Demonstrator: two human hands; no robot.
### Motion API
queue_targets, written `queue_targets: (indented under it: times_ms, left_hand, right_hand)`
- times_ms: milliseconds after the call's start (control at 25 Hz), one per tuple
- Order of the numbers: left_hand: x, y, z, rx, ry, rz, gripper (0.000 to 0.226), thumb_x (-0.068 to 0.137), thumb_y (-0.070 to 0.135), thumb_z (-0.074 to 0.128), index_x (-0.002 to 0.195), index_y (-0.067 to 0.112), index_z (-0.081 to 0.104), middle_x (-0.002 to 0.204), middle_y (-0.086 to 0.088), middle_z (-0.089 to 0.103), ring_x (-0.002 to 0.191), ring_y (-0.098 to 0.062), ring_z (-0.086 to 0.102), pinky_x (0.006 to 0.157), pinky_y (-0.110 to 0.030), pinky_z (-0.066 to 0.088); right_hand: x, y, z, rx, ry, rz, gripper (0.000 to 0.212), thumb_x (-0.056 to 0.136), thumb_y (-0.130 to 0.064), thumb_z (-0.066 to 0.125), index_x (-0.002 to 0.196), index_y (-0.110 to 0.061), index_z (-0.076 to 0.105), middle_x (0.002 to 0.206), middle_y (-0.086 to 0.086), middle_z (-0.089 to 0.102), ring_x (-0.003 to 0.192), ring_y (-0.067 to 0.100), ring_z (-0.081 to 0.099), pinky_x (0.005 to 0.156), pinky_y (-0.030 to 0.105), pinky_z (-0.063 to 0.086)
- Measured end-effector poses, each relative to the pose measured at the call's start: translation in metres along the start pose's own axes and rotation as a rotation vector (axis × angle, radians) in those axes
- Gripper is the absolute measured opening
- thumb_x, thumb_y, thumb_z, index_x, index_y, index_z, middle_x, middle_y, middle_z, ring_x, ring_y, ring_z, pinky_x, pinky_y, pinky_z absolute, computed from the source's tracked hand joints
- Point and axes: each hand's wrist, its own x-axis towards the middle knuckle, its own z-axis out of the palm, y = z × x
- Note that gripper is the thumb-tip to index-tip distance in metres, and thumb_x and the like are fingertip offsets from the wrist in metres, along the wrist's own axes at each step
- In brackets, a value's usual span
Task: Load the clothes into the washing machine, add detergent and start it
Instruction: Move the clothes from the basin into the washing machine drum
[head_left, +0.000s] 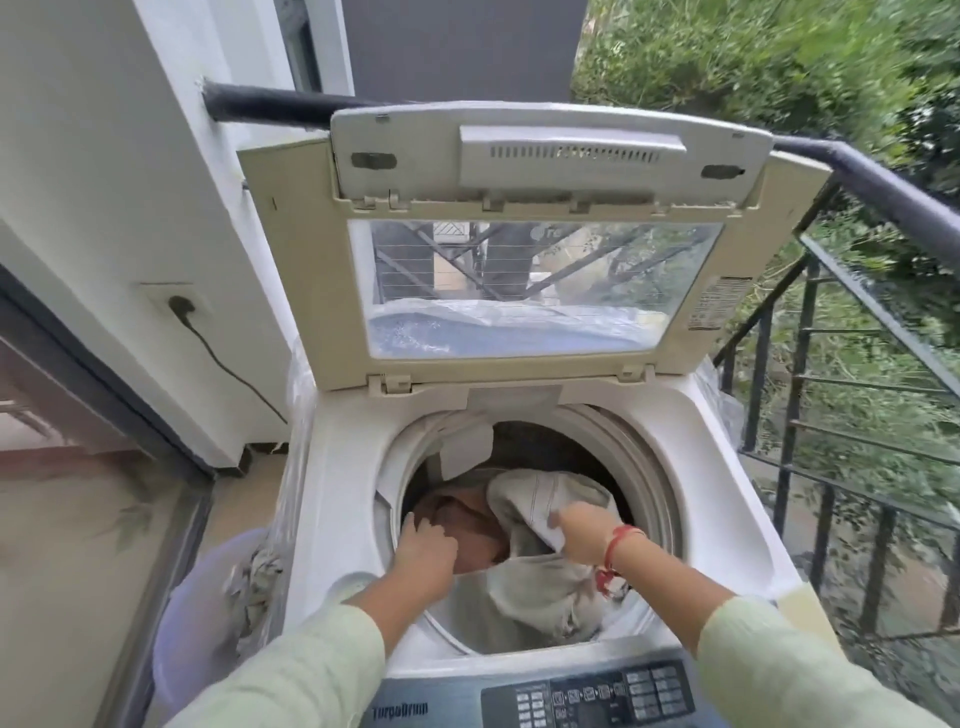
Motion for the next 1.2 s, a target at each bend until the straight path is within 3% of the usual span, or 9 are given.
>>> queue_targets:
  times_ms: [80, 160, 360, 560, 640, 760, 880, 1040, 1200]
  left_hand:
    - [0.005, -0.001, 0.007, -0.025, 0.074, 0.000, 0.041, 0.091, 0.029, 0.043, 0.128, 0.013, 0.049, 0.135, -0.014, 0.045, 0.134, -0.033, 0.030, 0.115, -0.051, 0.011]
    - [0.007, -0.001, 0.006, -0.062, 0.113, 0.016, 0.043, 0.093, 0.028, 0.042, 0.132, 0.011, 0.043, 0.141, -0.015, 0.038, 0.141, -0.033, 0.019, 0.116, -0.051, 0.009]
    - [0.014, 0.006, 0.013, -0.130, 0.107, -0.016, 0.054, 0.093, 0.025, 0.041, 0.143, 0.012, 0.026, 0.154, -0.012, 0.018, 0.145, -0.029, 0.005, 0.116, -0.052, 0.006]
    - [0.015, 0.006, 0.014, -0.044, 0.013, -0.033, 0.058, 0.093, 0.027, 0.043, 0.145, 0.011, 0.023, 0.155, -0.015, 0.015, 0.145, -0.031, 0.004, 0.116, -0.054, 0.005]
    - [0.016, 0.006, 0.014, -0.039, -0.004, -0.041, 0.055, 0.092, 0.026, 0.044, 0.143, 0.011, 0.027, 0.153, -0.015, 0.020, 0.145, -0.031, 0.006, 0.116, -0.055, 0.005]
    - [0.019, 0.008, 0.009, -0.109, 0.003, -0.020, 0.054, 0.091, 0.025, 0.047, 0.141, 0.012, 0.030, 0.152, -0.014, 0.021, 0.145, -0.031, 0.007, 0.116, -0.055, 0.006]
    - [0.018, 0.005, -0.003, -0.400, 0.104, -0.007, 0.054, 0.089, 0.036, 0.051, 0.138, 0.019, 0.038, 0.146, -0.008, 0.033, 0.141, -0.027, 0.021, 0.115, -0.049, 0.016]
    - [-0.025, -0.016, -0.029, -0.695, 0.453, -0.003, 0.042, 0.086, 0.041, 0.049, 0.124, 0.024, 0.054, 0.126, 0.001, 0.056, 0.124, -0.019, 0.045, 0.106, -0.039, 0.031]
    - [-0.114, -0.070, -0.014, -0.867, 1.014, -0.226, 0.042, 0.083, 0.040, 0.044, 0.116, 0.018, 0.060, 0.118, 0.002, 0.060, 0.123, -0.018, 0.043, 0.104, -0.035, 0.032]
  right_hand:
    - [0.011, 0.007, 0.008, -0.153, 0.207, 0.114, 0.088, 0.080, -0.018, 0.066, 0.150, -0.015, 0.012, 0.156, 0.022, 0.005, 0.140, 0.043, 0.020, 0.111, 0.047, 0.028]
    - [0.027, 0.012, 0.021, -0.104, -0.016, 0.185, 0.112, 0.073, -0.029, 0.077, 0.150, -0.017, -0.003, 0.156, 0.022, -0.007, 0.143, 0.045, 0.001, 0.115, 0.052, 0.016]
    - [0.059, -0.003, 0.074, -0.054, -0.386, 0.053, 0.106, 0.069, -0.032, 0.075, 0.147, -0.032, 0.003, 0.150, 0.019, 0.027, 0.126, 0.036, 0.043, 0.102, 0.051, 0.038]
    - [0.079, 0.003, 0.088, -0.118, -0.587, -0.086, 0.081, 0.078, -0.038, 0.061, 0.147, -0.026, 0.021, 0.148, 0.010, 0.035, 0.120, 0.031, 0.048, 0.102, 0.051, 0.038]
    - [0.074, 0.012, 0.077, -0.058, -0.470, -0.050, 0.064, 0.079, -0.029, 0.061, 0.138, -0.016, 0.039, 0.137, 0.006, 0.049, 0.103, 0.026, 0.057, 0.097, 0.047, 0.045]
    - [0.078, 0.044, 0.048, -0.032, 0.077, 0.122, 0.040, 0.086, -0.021, 0.049, 0.126, -0.019, 0.052, 0.128, 0.004, 0.055, 0.114, 0.026, 0.056, 0.093, 0.039, 0.045]
    - [0.065, 0.067, -0.016, 0.190, 0.113, 0.037, 0.035, 0.086, -0.023, 0.051, 0.119, -0.016, 0.059, 0.123, 0.008, 0.062, 0.108, 0.026, 0.060, 0.092, 0.033, 0.048]
    - [0.003, 0.023, -0.059, 0.556, 0.379, -0.151, 0.035, 0.089, -0.027, 0.061, 0.122, -0.017, 0.058, 0.117, 0.004, 0.063, 0.107, 0.019, 0.060, 0.092, 0.029, 0.045]
    - [-0.060, -0.081, -0.045, 0.839, 0.250, -0.508, 0.025, 0.088, -0.025, 0.065, 0.113, -0.023, 0.063, 0.113, -0.007, 0.066, 0.100, 0.007, 0.064, 0.086, 0.018, 0.049]
